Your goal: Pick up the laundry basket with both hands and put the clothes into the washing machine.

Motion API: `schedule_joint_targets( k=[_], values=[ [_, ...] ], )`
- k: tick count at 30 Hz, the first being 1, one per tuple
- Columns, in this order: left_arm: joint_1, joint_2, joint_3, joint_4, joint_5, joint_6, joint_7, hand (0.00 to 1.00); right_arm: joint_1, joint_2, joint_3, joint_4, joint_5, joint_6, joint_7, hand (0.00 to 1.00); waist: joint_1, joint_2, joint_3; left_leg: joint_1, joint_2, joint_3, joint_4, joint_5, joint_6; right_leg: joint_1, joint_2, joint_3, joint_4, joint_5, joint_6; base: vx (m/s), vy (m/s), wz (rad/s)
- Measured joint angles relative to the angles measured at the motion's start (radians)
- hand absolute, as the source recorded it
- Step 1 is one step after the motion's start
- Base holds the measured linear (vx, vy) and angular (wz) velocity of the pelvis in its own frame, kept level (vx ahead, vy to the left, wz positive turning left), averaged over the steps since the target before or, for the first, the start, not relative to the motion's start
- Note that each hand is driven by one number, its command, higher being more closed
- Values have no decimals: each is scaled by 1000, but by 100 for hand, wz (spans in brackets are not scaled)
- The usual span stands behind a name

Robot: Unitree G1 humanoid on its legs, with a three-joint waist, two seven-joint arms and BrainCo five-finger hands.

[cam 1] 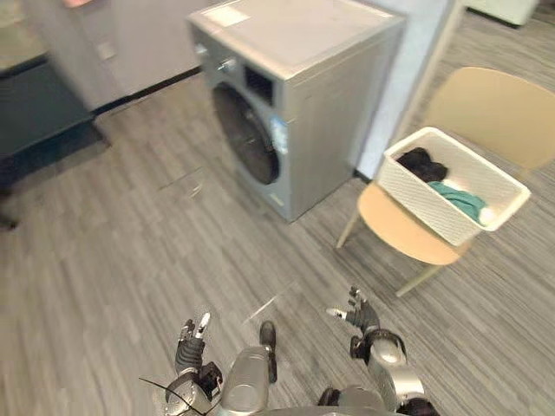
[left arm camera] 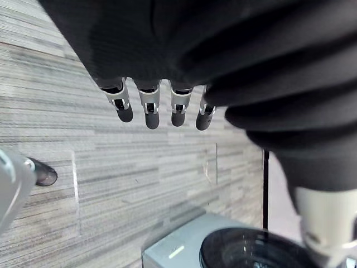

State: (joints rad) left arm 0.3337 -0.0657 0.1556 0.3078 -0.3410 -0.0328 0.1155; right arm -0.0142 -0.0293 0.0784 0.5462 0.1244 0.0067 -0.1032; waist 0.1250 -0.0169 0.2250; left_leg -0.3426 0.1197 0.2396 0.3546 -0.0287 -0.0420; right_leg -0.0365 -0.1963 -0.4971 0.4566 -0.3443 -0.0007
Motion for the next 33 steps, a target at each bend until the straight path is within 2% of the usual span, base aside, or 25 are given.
schedule_joint_targets(
  k=[2, 4, 5, 6, 8, 9, 10, 11, 12, 13, 14, 15, 16, 18, 21, 22, 23, 24, 26, 27, 28, 29, 30, 31, 33],
  values=[
    [0, 1, -14, 8, -1, 1, 1, 0, -4, 0, -1, 2, 0, 0, -9, 0, 2, -9, 3, 17, 24, -52, 59, -5, -7, 27, -29, -55, -28, 20, 30, -3, 227, 96],
    [-1, 1, -17, 20, -3, 0, 15, 0, -24, 2, -3, 27, 0, 0, -22, 0, -2, -1, 2, 37, 67, -87, 60, -5, -8, 48, -41, -91, -59, 46, 64, 44, 301, 60],
    [-2, 1, -18, 24, -4, 1, 23, 0, -26, 2, -12, 29, 4, -1, -31, 0, -2, 17, -2, 64, 98, -87, 23, -6, -15, 60, -48, -110, -63, 57, 90, 121, 473, 62],
    [-23, 6, -20, 47, -4, 1, 32, 0, -28, 9, -48, 33, 18, 0, -42, 0, 0, 10, 6, 76, 66, -77, -1, -54, -28, 81, -82, -129, -72, 67, 131, 147, 481, 62],
    [-40, 19, -27, 56, -4, 1, 42, 0, -26, 27, -78, 33, 32, 0, -52, 0, 1, -10, 6, 72, 19, -78, 10, -79, -12, 112, -119, -159, -96, 87, 167, 133, 314, 58],
    [-45, 30, -29, 57, -4, 1, 42, 0, -27, 29, -93, 31, 32, 0, -57, 0, -1, -15, 4, 67, -19, -97, 53, -114, 2, 133, -147, -180, -88, 96, 186, 200, 310, 79],
    [-49, 28, -36, 57, -4, 2, 41, 0, -26, 26, -118, 27, 33, 0, -67, 0, -5, -14, 4, 60, -69, -122, 116, -165, 37, 149, -207, -179, -19, 96, 190, 277, 421, 102],
    [-49, 24, -41, 56, -3, 2, 38, 0, -22, 24, -147, 27, 33, 1, -70, 0, -8, -15, 4, 69, -124, -139, 162, -206, 75, 132, -288, -142, 126, 104, 133, 289, 432, 95],
    [-48, 21, -41, 56, -3, 4, 38, 0, -22, 21, -161, 27, 33, 1, -70, 0, -11, -14, 4, 80, -148, -147, 181, -223, 88, 99, -328, -96, 229, 123, 41, 340, 491, 87],
    [-44, 23, -41, 55, -2, 8, 38, 0, -23, 22, -174, 28, 32, 2, -72, 0, -15, -11, 6, 113, -175, -164, 197, -250, 111, 12, -364, 17, 442, 168, -111, 336, 399, 63],
    [-39, 41, -44, 55, -1, 9, 38, 0, -27, 26, -170, 28, 31, 2, -71, 0, -14, -12, 7, 161, -187, -174, 185, -266, 127, -74, -331, 117, 622, 145, -97, 335, 352, 47],
    [-31, 53, -46, 52, -1, 9, 38, 0, -31, 27, -164, 28, 31, 2, -71, 0, -14, -9, 8, 189, -191, -178, 167, -267, 131, -110, -305, 148, 676, 130, -75, 235, 174, 24],
    [-11, 75, -49, 40, -1, 10, 38, 0, -41, 28, -159, 27, 31, 1, -72, 0, -18, -3, 11, 245, -196, -185, 121, -266, 135, -173, -247, 168, 723, 101, -42, 332, 165, 14],
    [2, 96, -70, 36, -1, 11, 38, 0, -58, 26, -161, 23, 27, 1, -74, 0, -31, -5, 9, 307, -209, -197, 55, -264, 137, -254, -184, 128, 662, 73, -15, 373, 133, 15],
    [-24, 96, -87, 39, -1, 10, 31, 0, -78, 21, -183, 16, 19, 2, -98, 0, -40, -2, 11, 370, -213, -217, -18, -266, 132, -350, -99, 17, 293, 72, 3, 366, 44, 20],
    [-50, 90, -87, 49, -1, 10, 27, 0, -82, 16, -202, 16, 9, 2, -107, 0, -49, -1, 11, 394, -204, -230, -39, -270, 125, -372, -57, 21, 107, 113, 23, 410, -7, 47],
    [-72, 87, -87, 71, -1, 10, 27, 0, -78, 9, -213, 16, -12, 2, -114, 0, -62, 8, 17, 420, -198, -245, -47, -280, 108, -376, -18, 67, -70, 187, 52, 427, -25, 52],
    [-86, 88, -89, 83, -1, 10, 27, 0, -72, 7, -220, 16, -19, 4, -115, 0, -62, 10, 18, 438, -197, -247, -52, -287, 96, -377, 3, 101, -130, 221, 63, 580, -92, 43],
    [-100, 83, -100, 99, -1, 9, 31, 0, -52, 5, -220, 5, -26, 13, -114, 0, -68, 9, 17, 504, -190, -261, -59, -316, 46, -388, 37, 214, -168, 302, 44, 555, -134, 39],
    [-91, 86, -102, 98, 0, 7, 31, 0, -23, 12, -216, -31, -48, 21, -112, 0, -90, 10, 14, 533, -164, -260, 1, -344, -2, -368, 53, 238, -120, 384, -37, 506, -172, 65],
    [-87, 84, -98, 97, 0, 7, 31, 0, -13, 19, -216, -46, -53, 21, -112, 0, -106, 11, 14, 521, -148, -247, 64, -347, -7, -354, 57, 227, -100, 428, -57, 757, -276, 62],
    [-85, 49, -64, 87, -1, 9, 34, 0, 3, 18, -213, -83, -57, 23, -111, 0, -114, 54, 12, 443, -66, -182, 280, -329, -4, -323, 102, 182, -71, 390, -71, 767, -258, -6],
    [-65, 7, -22, 69, -2, 10, 42, 0, 25, 21, -189, -156, -57, 24, -110, 0, -102, 84, 13, 315, 50, -99, 582, -152, 28, -272, 171, 177, -78, 341, -96, 757, -240, -44],
    [-54, 9, -20, 69, -1, 16, 38, 0, 29, 22, -177, -181, -57, 24, -110, 0, -100, 85, 12, 275, 98, -75, 674, -53, 32, -249, 196, 191, -83, 328, -103, 617, -151, -68],
    [-57, 7, -36, 63, -1, 27, 37, 0, 45, 42, -187, -233, -58, 19, -117, 0, -90, 83, 17, 184, 212, -11, 873, -68, 55, -143, 233, 225, -144, 311, -108, 445, -75, -50]
  ],
)
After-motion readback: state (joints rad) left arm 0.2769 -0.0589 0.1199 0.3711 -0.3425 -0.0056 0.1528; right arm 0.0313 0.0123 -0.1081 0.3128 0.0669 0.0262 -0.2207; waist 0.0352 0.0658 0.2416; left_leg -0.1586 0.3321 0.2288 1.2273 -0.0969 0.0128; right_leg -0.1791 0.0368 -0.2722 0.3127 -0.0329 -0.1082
